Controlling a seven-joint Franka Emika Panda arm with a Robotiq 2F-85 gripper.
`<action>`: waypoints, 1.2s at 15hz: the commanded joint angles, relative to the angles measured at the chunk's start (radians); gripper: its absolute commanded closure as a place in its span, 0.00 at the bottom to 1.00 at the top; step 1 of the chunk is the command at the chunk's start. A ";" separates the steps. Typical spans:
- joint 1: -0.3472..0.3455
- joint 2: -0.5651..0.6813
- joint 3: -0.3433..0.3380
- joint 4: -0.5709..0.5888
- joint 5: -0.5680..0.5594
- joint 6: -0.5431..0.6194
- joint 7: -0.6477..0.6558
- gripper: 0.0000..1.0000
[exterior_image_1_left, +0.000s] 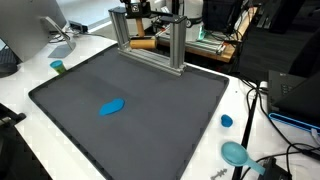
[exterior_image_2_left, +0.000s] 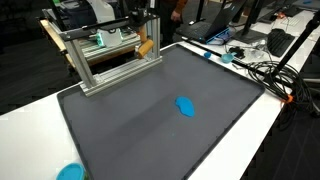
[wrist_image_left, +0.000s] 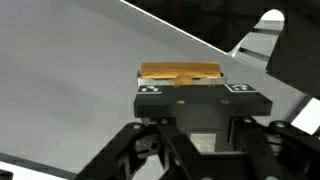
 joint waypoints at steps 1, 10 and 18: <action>0.032 -0.004 -0.031 -0.001 -0.010 -0.002 0.008 0.53; 0.031 -0.001 -0.016 -0.019 -0.018 0.019 0.091 0.78; 0.045 -0.146 0.056 -0.102 -0.023 -0.022 0.457 0.78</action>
